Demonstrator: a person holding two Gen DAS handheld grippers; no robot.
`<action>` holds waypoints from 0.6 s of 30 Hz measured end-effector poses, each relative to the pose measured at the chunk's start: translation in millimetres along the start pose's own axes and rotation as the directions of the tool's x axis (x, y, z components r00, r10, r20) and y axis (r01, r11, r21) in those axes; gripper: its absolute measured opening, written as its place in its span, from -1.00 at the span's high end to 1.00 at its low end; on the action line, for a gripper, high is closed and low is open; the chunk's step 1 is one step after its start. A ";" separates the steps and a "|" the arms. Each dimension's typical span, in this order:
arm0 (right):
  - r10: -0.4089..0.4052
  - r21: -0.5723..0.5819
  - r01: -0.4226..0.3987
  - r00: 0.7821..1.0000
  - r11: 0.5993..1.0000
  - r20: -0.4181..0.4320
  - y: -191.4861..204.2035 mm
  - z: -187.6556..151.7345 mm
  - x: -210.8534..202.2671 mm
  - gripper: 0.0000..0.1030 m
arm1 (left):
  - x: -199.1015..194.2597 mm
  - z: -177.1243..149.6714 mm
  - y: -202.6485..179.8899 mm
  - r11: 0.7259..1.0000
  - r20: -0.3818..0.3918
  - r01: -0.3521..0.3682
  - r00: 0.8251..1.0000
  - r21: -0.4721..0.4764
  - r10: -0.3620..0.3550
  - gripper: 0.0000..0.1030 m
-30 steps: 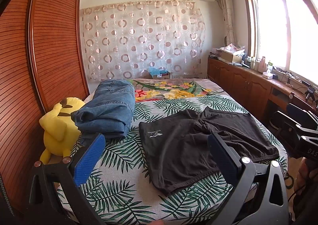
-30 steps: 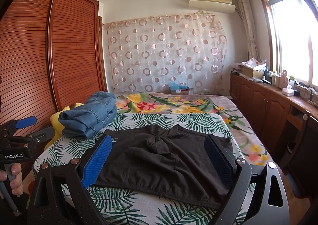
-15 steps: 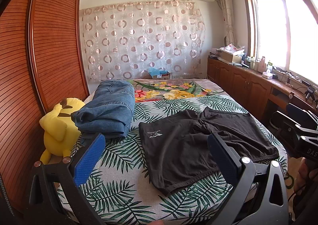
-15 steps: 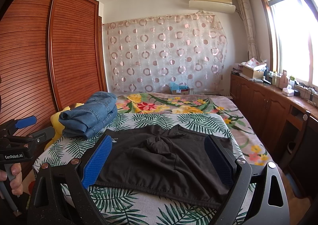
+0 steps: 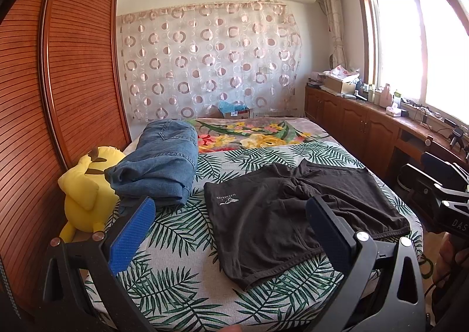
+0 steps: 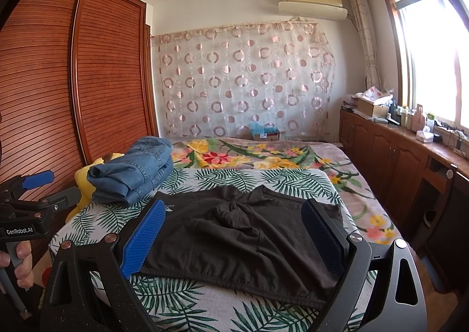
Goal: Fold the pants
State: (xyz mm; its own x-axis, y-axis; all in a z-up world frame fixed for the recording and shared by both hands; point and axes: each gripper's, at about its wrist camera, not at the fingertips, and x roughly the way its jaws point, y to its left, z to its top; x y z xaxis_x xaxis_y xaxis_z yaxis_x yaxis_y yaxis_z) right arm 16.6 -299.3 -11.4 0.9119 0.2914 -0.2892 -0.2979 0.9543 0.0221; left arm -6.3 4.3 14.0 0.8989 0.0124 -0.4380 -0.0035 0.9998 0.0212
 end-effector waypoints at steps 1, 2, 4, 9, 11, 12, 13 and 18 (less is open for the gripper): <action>0.000 0.000 0.000 1.000 1.000 0.000 0.3 0.0 0.0 -0.84 | -0.8 0.8 0.4 1.000 0.000 0.000 1.000 0.000 0.000 -1.00; 0.000 -0.001 0.000 1.000 1.000 0.000 0.0 0.0 0.0 -0.84 | 0.7 -0.8 -0.4 1.000 0.001 -0.001 1.000 0.001 0.001 -1.00; 0.000 0.000 0.000 1.000 1.000 0.000 -0.1 0.0 0.0 -0.84 | 0.7 -0.7 -0.4 1.000 0.001 -0.001 1.000 0.001 0.001 -1.00; 0.000 0.000 0.000 1.000 1.000 0.000 0.1 -0.3 -0.3 -0.84 | 0.0 -0.3 -0.3 1.000 0.000 -0.001 1.000 0.001 0.001 -1.00; -0.001 0.000 0.001 1.000 1.000 -0.001 0.1 -0.2 0.1 -0.84 | -2.0 3.9 -0.1 1.000 -0.007 0.001 1.000 -0.002 -0.001 -1.00; 0.000 0.000 0.000 1.000 1.000 -0.002 0.3 0.4 0.5 -0.84 | -2.4 5.1 -0.6 1.000 -0.009 0.001 1.000 -0.002 -0.002 -1.00; 0.000 0.001 0.000 1.000 1.000 -0.005 0.5 0.2 1.2 -0.84 | -2.8 6.9 -1.4 1.000 -0.013 0.003 1.000 0.000 -0.003 -1.00; 0.001 0.004 -0.001 1.000 1.000 -0.019 -1.9 -1.2 4.2 -0.84 | -1.5 8.3 -15.9 1.000 -0.036 0.013 0.999 0.004 -0.013 -1.00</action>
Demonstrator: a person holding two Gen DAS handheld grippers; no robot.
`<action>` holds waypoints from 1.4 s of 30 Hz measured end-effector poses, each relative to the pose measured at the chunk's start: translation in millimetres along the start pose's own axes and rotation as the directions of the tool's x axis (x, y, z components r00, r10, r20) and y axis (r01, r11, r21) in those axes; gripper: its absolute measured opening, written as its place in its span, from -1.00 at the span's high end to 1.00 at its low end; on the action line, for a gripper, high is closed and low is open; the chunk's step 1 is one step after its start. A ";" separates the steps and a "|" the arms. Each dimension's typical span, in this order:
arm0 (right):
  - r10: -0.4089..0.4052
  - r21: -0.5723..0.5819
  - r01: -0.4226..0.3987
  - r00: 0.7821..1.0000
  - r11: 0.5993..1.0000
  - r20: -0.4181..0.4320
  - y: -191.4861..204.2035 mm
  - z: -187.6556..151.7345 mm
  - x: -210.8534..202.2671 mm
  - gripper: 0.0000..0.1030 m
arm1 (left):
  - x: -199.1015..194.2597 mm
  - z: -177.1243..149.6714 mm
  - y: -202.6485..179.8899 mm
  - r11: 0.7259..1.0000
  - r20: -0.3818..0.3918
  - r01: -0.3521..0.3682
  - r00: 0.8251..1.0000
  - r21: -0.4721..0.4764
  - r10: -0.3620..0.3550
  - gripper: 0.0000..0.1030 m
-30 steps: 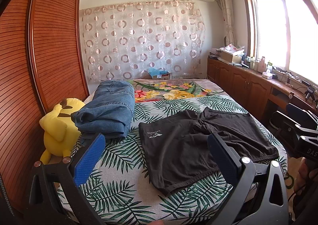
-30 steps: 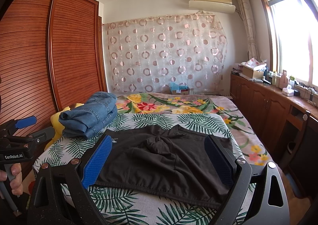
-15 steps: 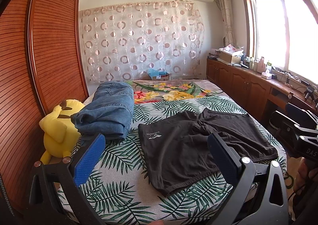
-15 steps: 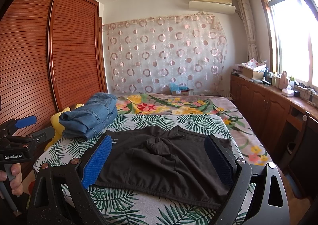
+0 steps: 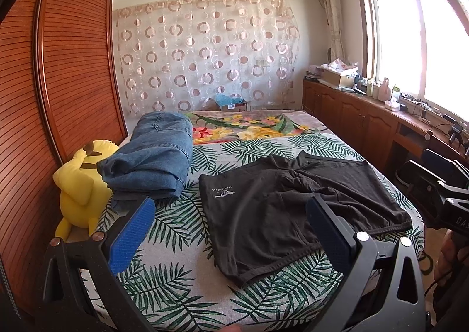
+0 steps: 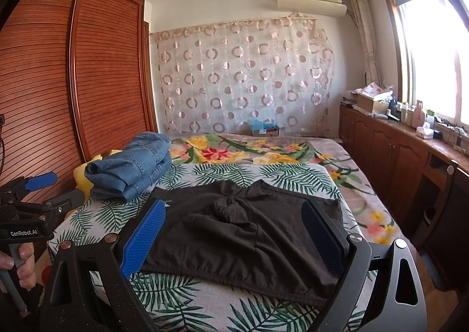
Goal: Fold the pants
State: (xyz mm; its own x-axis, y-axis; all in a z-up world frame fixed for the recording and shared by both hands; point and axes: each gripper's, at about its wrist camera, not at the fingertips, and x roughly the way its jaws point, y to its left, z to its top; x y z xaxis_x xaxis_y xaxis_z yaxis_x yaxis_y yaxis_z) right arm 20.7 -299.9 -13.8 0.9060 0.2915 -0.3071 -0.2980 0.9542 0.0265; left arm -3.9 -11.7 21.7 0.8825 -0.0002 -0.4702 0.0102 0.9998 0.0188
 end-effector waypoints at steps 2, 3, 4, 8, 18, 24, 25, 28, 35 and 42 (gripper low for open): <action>-0.002 0.002 0.002 1.000 1.000 -0.007 -2.4 -0.9 1.4 -0.84 | 7.3 -5.2 -0.7 1.000 -0.012 0.005 1.000 -0.001 -0.006 -1.00; -0.004 0.003 0.004 1.000 1.000 -0.010 -3.1 -1.0 1.9 -0.84 | 11.4 -7.8 -1.2 1.000 -0.019 0.009 1.000 0.000 -0.009 -1.00; -0.006 0.003 0.006 1.000 1.000 -0.014 -3.6 -1.3 2.9 -0.84 | 16.2 -10.6 -1.5 1.000 -0.026 0.015 1.000 0.002 -0.015 -1.00; -0.016 0.003 0.016 0.999 1.000 -0.034 -7.0 -4.3 9.0 -0.84 | 28.9 -18.2 -2.9 0.999 -0.048 0.031 0.998 0.012 -0.030 -1.00; -0.048 -0.008 0.047 0.995 0.999 -0.090 -16.1 -6.1 23.1 -0.83 | 61.6 -40.2 3.6 0.997 -0.153 0.081 0.985 0.019 -0.078 -1.00; -0.069 -0.010 0.068 0.988 0.998 -0.140 -22.1 -6.4 29.2 -0.77 | 75.2 -52.1 11.4 0.995 -0.194 0.094 0.977 0.009 -0.091 -1.00; -0.070 -0.009 0.069 0.987 0.998 -0.148 -23.4 -5.9 29.8 -0.76 | 77.2 -54.6 13.0 0.995 -0.202 0.097 0.975 0.009 -0.093 -1.00; -0.082 -0.010 0.082 0.981 0.997 -0.177 -24.5 -5.3 28.5 -0.71 | 84.2 -63.5 17.6 0.995 -0.225 0.099 0.970 0.009 -0.095 -1.00; -0.112 0.010 0.118 0.961 0.993 -0.255 -34.1 -5.0 26.3 -0.34 | 95.3 -76.8 26.9 0.997 -0.270 0.082 0.959 -0.001 -0.079 -1.00; -0.144 0.030 0.162 0.934 0.986 -0.328 -35.1 1.1 18.3 -0.08 | 106.5 -86.5 28.2 0.996 -0.314 0.084 0.946 -0.004 -0.081 -1.00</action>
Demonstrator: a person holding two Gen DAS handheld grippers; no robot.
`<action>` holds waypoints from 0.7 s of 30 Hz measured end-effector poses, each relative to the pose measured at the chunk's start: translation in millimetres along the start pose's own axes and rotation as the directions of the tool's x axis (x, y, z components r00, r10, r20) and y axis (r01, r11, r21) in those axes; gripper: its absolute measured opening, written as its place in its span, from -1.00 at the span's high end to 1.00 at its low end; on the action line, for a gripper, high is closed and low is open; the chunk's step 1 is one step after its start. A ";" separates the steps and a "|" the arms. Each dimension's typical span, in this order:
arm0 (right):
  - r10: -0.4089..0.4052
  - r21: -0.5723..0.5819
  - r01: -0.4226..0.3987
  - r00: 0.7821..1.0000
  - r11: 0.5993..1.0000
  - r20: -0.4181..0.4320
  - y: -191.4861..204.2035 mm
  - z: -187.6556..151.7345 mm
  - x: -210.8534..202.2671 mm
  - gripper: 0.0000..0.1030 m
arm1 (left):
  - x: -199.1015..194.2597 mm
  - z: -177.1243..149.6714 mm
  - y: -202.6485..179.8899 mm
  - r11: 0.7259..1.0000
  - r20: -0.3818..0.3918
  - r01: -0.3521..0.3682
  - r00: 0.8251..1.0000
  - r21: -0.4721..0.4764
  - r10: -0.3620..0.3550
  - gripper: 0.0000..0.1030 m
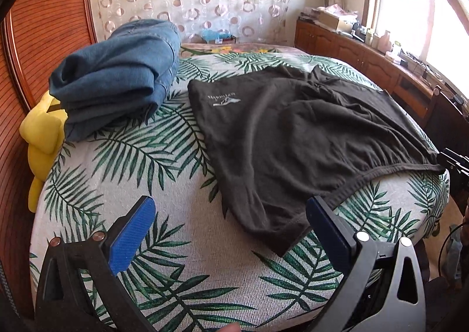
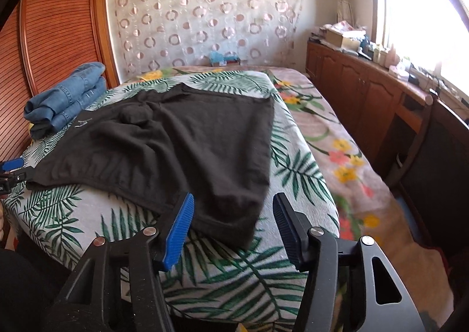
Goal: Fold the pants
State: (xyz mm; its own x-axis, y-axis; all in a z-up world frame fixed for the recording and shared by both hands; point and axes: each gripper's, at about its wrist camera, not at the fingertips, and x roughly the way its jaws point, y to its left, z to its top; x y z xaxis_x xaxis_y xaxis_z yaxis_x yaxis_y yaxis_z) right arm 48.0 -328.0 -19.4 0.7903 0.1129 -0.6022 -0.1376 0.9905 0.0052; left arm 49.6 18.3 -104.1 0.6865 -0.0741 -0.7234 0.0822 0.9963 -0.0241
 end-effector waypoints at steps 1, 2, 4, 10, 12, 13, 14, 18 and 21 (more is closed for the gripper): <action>0.002 0.011 -0.002 1.000 1.000 -0.006 -0.1 1.7 -1.9 -0.04 | 1.2 -0.3 -0.7 1.000 -0.005 0.001 1.000 0.001 -0.001 -1.00; 0.005 0.019 -0.005 1.000 1.000 -0.011 0.4 4.2 -2.4 0.01 | 2.2 -0.9 -0.9 1.000 -0.010 0.002 1.000 0.002 -0.002 -1.00; 0.013 0.029 -0.012 1.000 1.000 -0.018 4.0 5.4 -4.2 0.06 | 4.2 -2.1 -1.1 1.000 -0.019 0.002 1.000 0.006 -0.002 -1.00; 0.002 0.020 -0.001 0.999 1.000 -0.051 16.6 8.9 -14.9 0.44 | 9.2 -6.0 2.1 1.000 -0.039 -0.002 0.999 0.007 0.003 -1.00; 0.007 0.017 -0.006 0.999 1.000 -0.051 17.0 6.0 -21.4 0.80 | 10.3 -7.5 3.7 1.000 -0.045 -0.004 0.999 0.005 0.004 -1.00; 0.012 0.012 -0.011 0.999 1.000 -0.052 18.7 5.4 -27.0 0.81 | 10.7 -7.9 4.5 1.000 -0.047 -0.005 0.999 0.003 0.005 -1.00; 0.007 0.007 -0.007 0.999 1.000 -0.050 20.9 5.4 -31.6 0.84 | 10.7 -8.3 5.4 1.000 -0.047 -0.006 0.999 0.002 0.006 -1.00; 0.004 0.011 -0.004 0.999 1.000 -0.045 20.8 4.1 -42.0 0.85 | 11.3 -8.5 7.4 1.000 -0.047 -0.004 0.999 -0.002 0.004 -1.00; 0.012 0.027 -0.011 0.999 1.000 -0.036 19.6 1.4 -49.6 0.84 | 11.8 -8.7 8.4 1.000 -0.049 0.000 0.999 -0.004 0.000 -1.00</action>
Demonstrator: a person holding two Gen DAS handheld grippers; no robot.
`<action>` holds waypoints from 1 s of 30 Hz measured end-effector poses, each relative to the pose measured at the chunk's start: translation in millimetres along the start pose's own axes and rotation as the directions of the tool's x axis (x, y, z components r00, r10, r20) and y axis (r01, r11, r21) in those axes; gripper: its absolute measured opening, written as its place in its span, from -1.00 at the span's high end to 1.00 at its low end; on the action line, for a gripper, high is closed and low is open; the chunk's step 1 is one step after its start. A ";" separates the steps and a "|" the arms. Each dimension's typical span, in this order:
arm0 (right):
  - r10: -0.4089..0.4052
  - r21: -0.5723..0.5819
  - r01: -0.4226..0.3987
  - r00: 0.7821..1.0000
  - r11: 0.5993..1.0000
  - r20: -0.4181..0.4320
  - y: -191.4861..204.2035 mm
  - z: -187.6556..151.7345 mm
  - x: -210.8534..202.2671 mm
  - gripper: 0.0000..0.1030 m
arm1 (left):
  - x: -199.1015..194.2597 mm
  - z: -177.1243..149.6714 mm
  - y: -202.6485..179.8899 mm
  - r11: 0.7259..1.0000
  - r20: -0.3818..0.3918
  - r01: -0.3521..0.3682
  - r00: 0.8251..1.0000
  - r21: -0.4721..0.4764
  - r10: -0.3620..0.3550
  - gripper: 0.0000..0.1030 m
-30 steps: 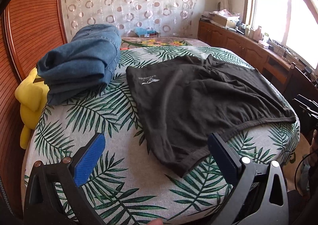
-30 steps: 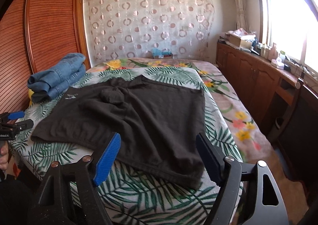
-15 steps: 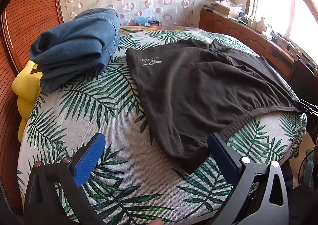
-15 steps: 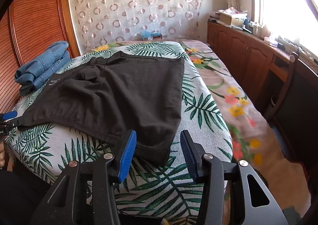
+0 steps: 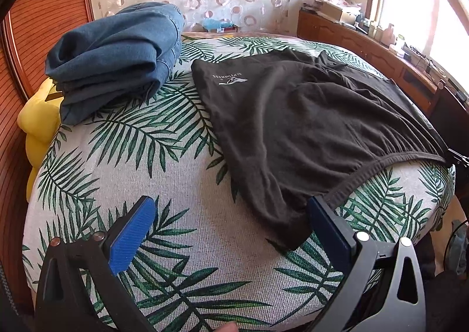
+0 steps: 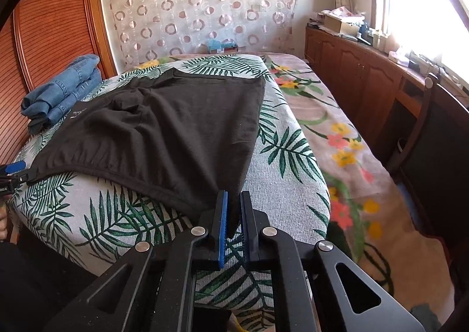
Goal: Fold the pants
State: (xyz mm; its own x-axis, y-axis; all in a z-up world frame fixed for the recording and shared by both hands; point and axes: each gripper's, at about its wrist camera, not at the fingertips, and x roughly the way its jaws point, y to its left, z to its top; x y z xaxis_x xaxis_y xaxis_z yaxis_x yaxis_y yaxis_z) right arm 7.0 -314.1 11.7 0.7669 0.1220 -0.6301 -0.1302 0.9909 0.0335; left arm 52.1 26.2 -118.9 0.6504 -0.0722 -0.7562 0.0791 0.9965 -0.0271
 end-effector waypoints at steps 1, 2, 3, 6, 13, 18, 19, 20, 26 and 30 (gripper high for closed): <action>0.000 0.008 0.000 1.000 1.000 0.010 -0.5 -0.3 -4.1 0.84 | -0.4 -0.4 0.0 1.000 0.001 0.001 1.000 0.001 -0.001 -1.00; 0.000 0.015 0.000 1.000 1.000 0.021 0.3 -0.1 -6.8 0.84 | -0.9 -0.6 0.0 1.000 0.001 0.002 1.000 0.003 -0.002 -1.00; 0.003 0.016 -0.004 1.000 1.000 0.029 3.2 -0.2 -13.8 0.77 | -1.9 -1.1 0.2 1.000 0.004 0.006 1.000 0.003 -0.006 -1.00; 0.015 0.008 -0.016 0.999 1.000 0.047 -0.9 2.0 -4.3 0.62 | -3.7 -2.3 0.8 1.000 0.006 0.008 1.000 0.001 -0.008 -1.00; 0.177 -0.066 -0.172 0.982 0.983 0.072 33.9 5.2 2.6 0.30 | -3.2 -4.0 0.2 1.000 0.000 0.013 1.000 0.001 -0.013 -1.00; 0.274 -0.161 -0.266 0.961 0.950 0.028 76.3 3.0 13.2 0.30 | -2.1 -4.3 1.4 1.000 -0.002 0.021 1.000 -0.006 -0.021 -1.00; 0.291 -0.182 -0.284 0.957 0.941 0.015 84.9 2.4 16.6 0.30 | -2.0 -4.3 1.2 1.000 -0.001 0.021 1.000 -0.005 -0.021 -1.00; 0.300 -0.198 -0.294 0.954 0.935 0.004 90.1 1.2 20.0 0.29 | -2.0 -4.4 1.1 1.000 -0.001 0.021 1.000 -0.004 -0.021 -1.00; 0.310 -0.273 -0.309 0.950 0.911 -0.039 116.8 -16.5 26.0 0.11 | -2.4 -4.7 1.1 1.000 0.001 0.024 1.000 -0.004 -0.024 -1.00; 0.279 -0.326 -0.271 0.960 0.906 -0.024 115.6 -22.9 30.2 0.09 | -2.7 -5.0 1.8 1.000 0.002 0.026 1.000 -0.005 -0.026 -1.00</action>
State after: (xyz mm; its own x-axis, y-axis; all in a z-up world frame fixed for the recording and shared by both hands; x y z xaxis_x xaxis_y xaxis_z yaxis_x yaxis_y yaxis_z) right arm 0.7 -197.1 -21.2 0.6849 0.3920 -0.6143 -0.5307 0.8460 -0.0519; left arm 46.7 28.4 -120.1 0.6497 -0.0978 -0.7538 0.0919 0.9945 -0.0498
